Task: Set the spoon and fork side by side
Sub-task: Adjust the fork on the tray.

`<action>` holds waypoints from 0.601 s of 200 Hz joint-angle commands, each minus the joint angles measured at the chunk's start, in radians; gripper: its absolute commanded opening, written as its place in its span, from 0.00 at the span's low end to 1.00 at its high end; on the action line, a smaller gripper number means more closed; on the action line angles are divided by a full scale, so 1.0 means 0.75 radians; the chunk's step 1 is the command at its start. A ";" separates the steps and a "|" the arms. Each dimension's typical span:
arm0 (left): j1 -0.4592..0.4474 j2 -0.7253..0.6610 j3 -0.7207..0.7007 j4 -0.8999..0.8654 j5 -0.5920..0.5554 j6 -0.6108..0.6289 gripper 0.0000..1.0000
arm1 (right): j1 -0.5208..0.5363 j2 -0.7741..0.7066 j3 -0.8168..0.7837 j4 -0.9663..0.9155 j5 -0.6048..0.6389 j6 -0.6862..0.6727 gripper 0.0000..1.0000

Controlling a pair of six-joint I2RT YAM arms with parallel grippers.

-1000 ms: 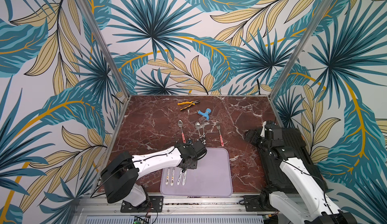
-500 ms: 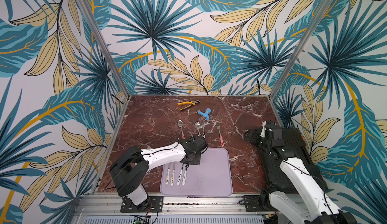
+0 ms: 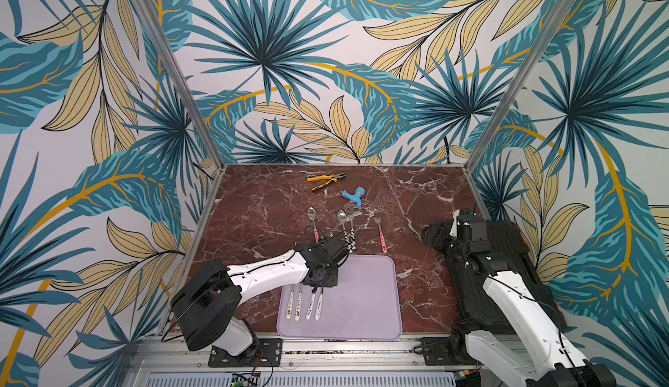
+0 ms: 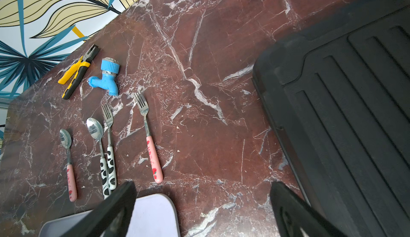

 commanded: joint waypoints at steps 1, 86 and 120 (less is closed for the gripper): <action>0.020 -0.015 -0.043 0.015 0.004 0.014 0.29 | -0.001 0.003 -0.028 -0.011 0.016 -0.019 0.99; 0.042 0.047 -0.056 -0.025 -0.036 0.038 0.15 | 0.000 0.005 -0.028 -0.010 0.018 -0.018 0.99; 0.047 0.081 -0.059 -0.023 -0.037 0.049 0.14 | -0.001 0.005 -0.029 -0.012 0.020 -0.020 0.99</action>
